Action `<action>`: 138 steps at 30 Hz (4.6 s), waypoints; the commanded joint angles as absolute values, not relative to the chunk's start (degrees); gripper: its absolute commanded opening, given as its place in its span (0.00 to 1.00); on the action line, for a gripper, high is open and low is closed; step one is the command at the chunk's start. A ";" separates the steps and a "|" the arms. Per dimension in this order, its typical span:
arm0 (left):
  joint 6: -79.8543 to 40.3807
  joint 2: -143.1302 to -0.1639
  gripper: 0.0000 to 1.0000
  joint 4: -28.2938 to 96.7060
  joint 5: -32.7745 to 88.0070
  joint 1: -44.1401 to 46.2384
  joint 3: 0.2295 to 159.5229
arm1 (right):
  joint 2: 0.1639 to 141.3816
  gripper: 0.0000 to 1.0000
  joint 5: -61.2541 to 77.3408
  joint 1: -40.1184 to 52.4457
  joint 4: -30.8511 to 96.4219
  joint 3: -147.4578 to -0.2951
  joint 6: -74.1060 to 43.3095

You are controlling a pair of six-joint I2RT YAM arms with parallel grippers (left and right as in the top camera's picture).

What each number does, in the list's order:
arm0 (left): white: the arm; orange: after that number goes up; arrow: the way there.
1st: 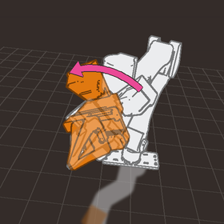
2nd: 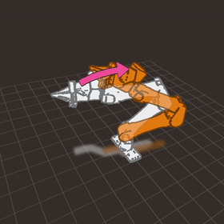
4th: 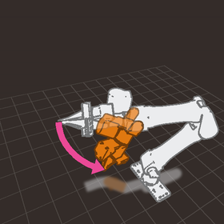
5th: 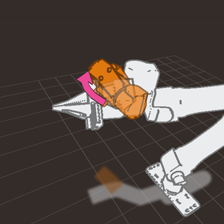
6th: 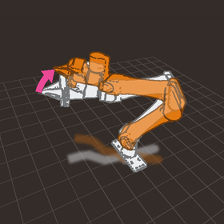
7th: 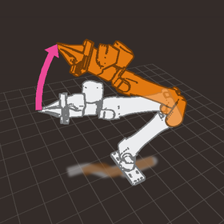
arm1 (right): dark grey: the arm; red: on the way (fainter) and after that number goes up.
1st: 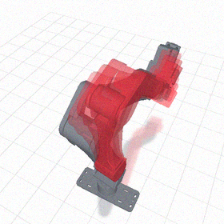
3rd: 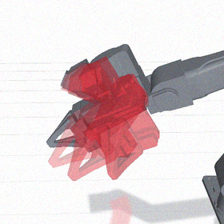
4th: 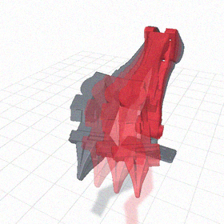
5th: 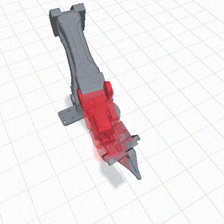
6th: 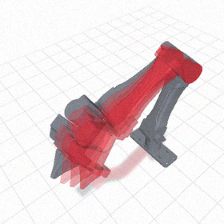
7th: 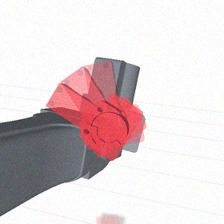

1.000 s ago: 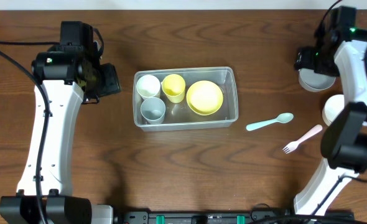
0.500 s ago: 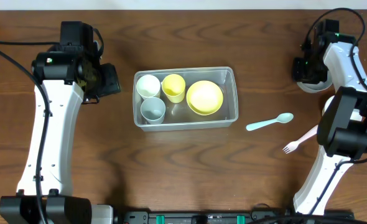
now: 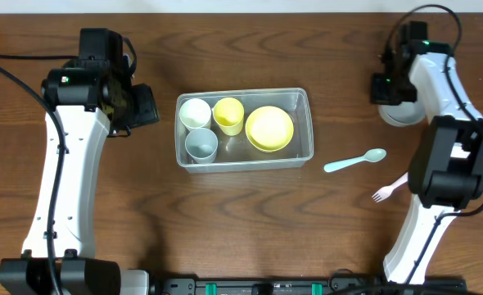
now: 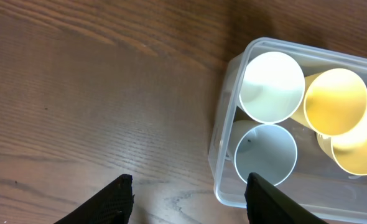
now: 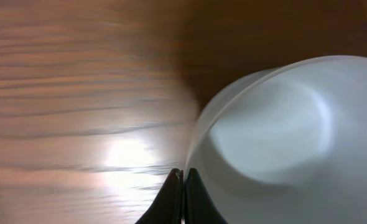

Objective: Pack container
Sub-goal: 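Grasp the grey bowl with the right gripper, then lower the grey bowl into the yellow bowl and release, then grasp the white bowl with the right gripper, then stack the white bowl onto the grey bowl and release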

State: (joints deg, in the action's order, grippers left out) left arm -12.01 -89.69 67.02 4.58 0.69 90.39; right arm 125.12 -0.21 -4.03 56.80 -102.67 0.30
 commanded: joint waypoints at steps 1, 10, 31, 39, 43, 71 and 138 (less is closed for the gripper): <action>-12.32 -89.82 0.59 67.22 4.97 0.71 90.21 | 117.23 0.01 1.58 0.58 56.66 -103.81 3.07; -12.32 -89.82 0.59 67.18 4.97 0.71 90.21 | 100.05 0.01 1.98 17.15 62.83 -104.09 9.13; -12.32 -89.82 0.59 67.20 4.97 0.71 90.21 | 111.83 0.03 2.00 35.55 64.05 -101.82 6.72; -12.14 -89.82 0.59 67.22 4.97 0.71 90.21 | 111.33 0.46 -4.82 34.11 63.96 -102.00 3.99; -12.14 -89.82 0.59 67.22 4.97 0.71 90.21 | 108.16 0.47 -8.40 29.41 64.38 -102.00 -0.99; -12.14 -89.82 0.59 67.64 4.99 0.71 90.21 | 111.00 0.56 -4.45 -22.72 58.65 -83.57 -13.21; -12.12 -89.82 0.59 68.05 4.97 0.71 90.21 | 101.67 0.47 -7.73 30.20 55.05 -93.78 -4.86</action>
